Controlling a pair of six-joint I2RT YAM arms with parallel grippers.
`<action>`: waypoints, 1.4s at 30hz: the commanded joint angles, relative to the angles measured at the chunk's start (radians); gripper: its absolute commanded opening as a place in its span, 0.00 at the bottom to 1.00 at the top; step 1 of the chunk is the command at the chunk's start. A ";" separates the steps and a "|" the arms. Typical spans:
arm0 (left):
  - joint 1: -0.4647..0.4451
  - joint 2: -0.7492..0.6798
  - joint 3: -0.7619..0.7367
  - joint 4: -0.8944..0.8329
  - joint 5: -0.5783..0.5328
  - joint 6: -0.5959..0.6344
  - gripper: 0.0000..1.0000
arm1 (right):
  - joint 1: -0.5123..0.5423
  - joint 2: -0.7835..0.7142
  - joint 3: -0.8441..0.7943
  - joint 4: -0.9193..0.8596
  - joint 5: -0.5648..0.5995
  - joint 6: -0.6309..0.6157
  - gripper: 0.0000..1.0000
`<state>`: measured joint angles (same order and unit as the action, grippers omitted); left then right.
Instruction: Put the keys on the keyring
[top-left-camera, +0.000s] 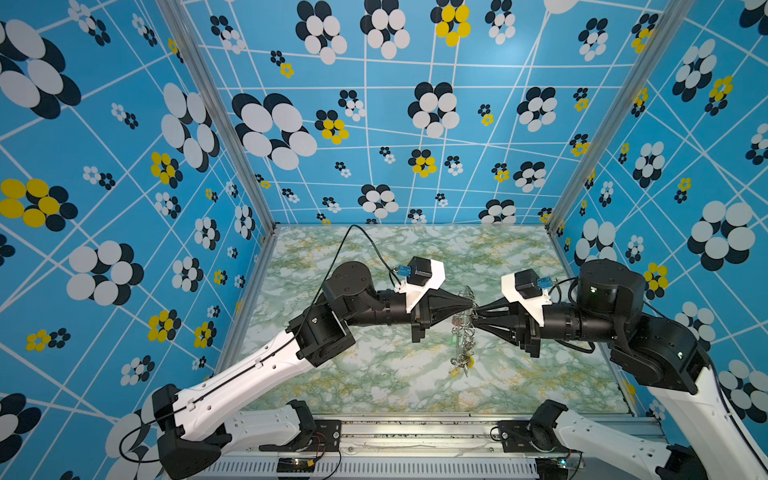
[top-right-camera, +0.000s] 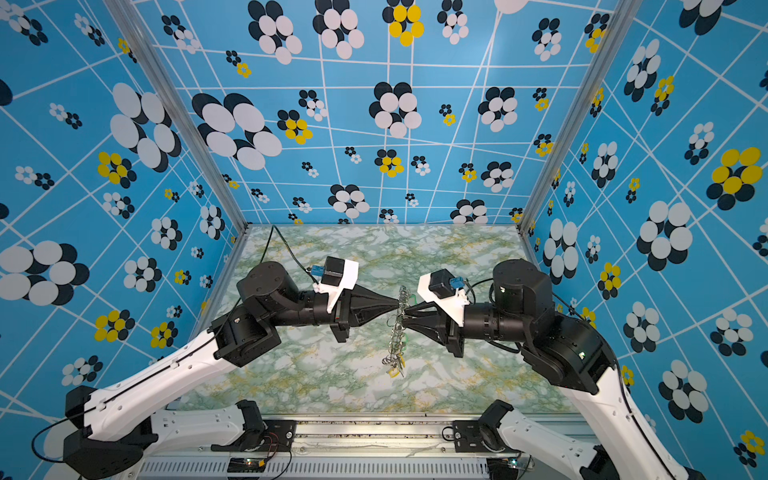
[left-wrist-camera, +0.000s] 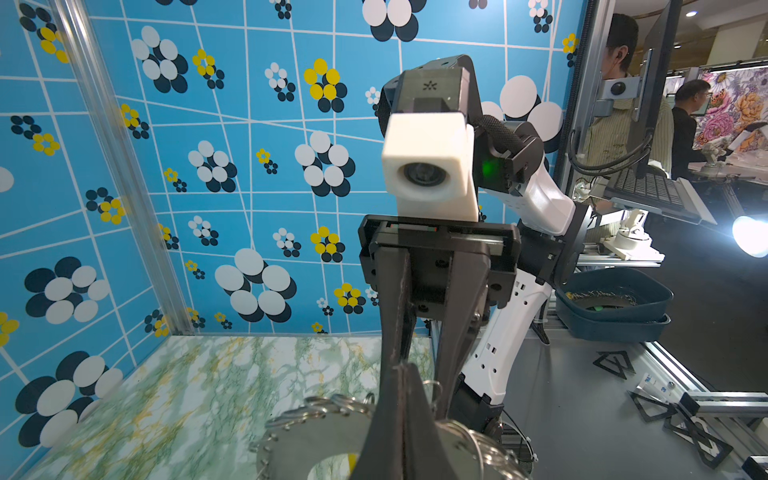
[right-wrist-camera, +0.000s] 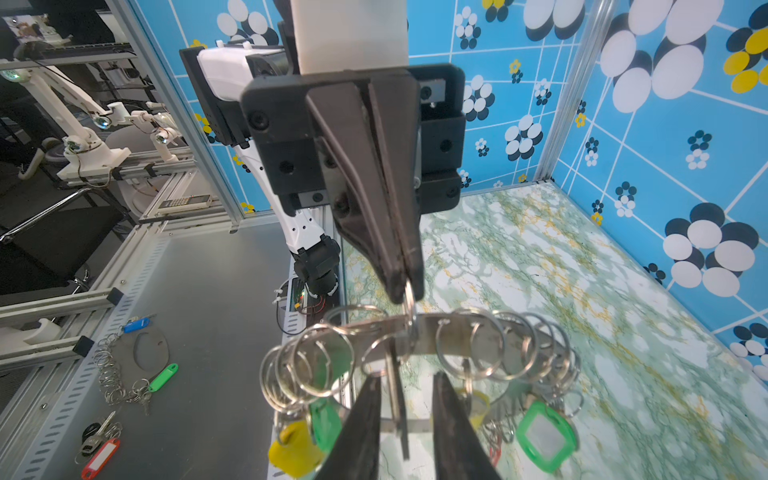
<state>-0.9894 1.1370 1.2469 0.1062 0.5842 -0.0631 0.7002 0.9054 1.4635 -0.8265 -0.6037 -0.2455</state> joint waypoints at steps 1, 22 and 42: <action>0.008 -0.006 -0.009 0.093 0.017 -0.020 0.00 | 0.007 -0.011 0.000 0.022 -0.033 0.022 0.24; 0.008 0.013 -0.134 0.473 -0.056 -0.137 0.00 | 0.006 -0.007 -0.056 0.109 -0.093 0.086 0.00; 0.010 0.055 -0.162 0.576 -0.047 -0.188 0.00 | 0.009 0.011 -0.082 0.163 -0.058 0.116 0.15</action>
<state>-0.9771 1.1839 1.0851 0.5999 0.5560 -0.2478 0.6979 0.9020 1.3754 -0.6167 -0.6594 -0.1188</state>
